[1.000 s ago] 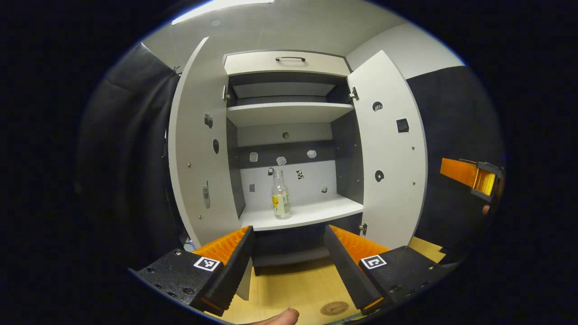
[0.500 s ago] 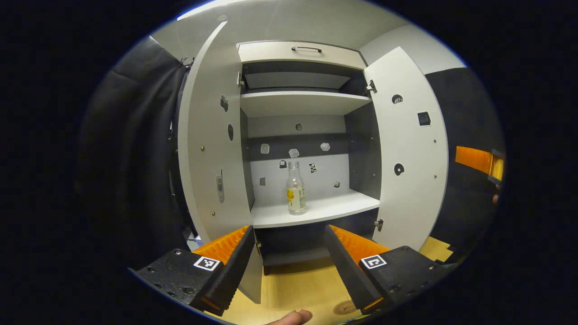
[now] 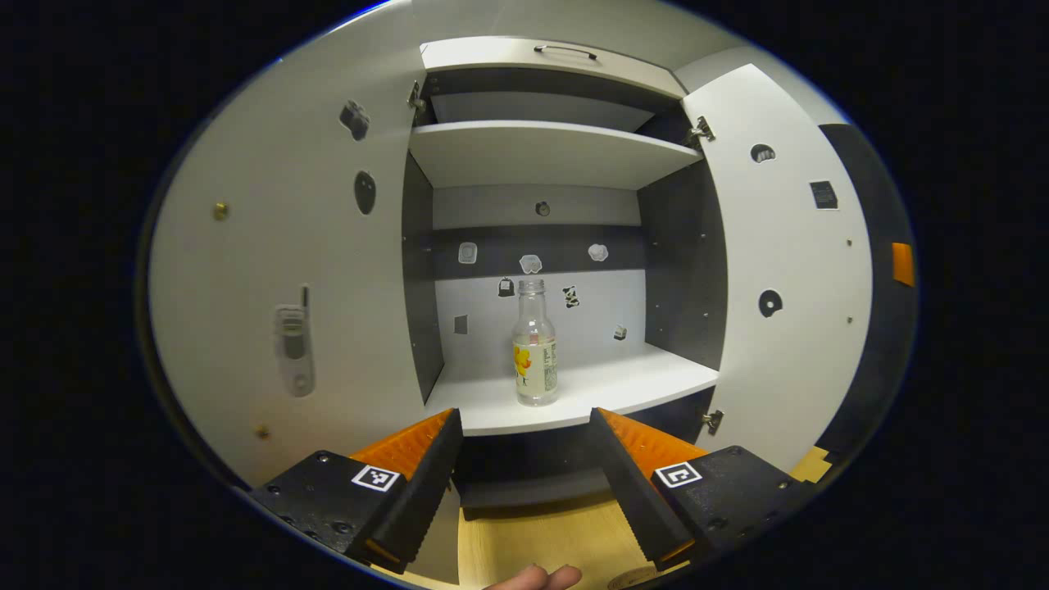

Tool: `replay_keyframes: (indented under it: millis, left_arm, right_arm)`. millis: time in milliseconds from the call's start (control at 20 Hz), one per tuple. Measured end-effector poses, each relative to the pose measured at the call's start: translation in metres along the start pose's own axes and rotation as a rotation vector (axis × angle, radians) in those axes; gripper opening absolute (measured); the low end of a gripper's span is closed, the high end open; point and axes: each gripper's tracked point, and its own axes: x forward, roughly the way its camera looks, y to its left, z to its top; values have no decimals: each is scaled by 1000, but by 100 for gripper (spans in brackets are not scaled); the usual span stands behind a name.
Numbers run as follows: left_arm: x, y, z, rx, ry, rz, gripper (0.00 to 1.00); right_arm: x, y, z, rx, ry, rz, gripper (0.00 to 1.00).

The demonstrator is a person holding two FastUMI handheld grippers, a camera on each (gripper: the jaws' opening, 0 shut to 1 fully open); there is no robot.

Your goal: Grasp the bottle in the cabinet with the left hand and place it on the coaster, then close the right door with the right hand and the left door with the left hand.

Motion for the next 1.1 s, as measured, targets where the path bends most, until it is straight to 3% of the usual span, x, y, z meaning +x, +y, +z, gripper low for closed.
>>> replay_keyframes:
  millis: [600,850,1000,1100]
  left_arm:
    - [163,-14,-5,-9,-17,52,97]
    - [203,4,2,-20,-19,127,96]
    - [220,-5,-4,-30,12,94,98]
    - [230,0,-8,-8,27,118,97]
  right_arm:
    - [7,0,-9,16,37,-59,98]
    - [6,-12,-12,6,42,-96,98]
    - [-3,-14,-7,-11,31,-99,98]
    - [-11,-16,-6,-12,27,-98,98]
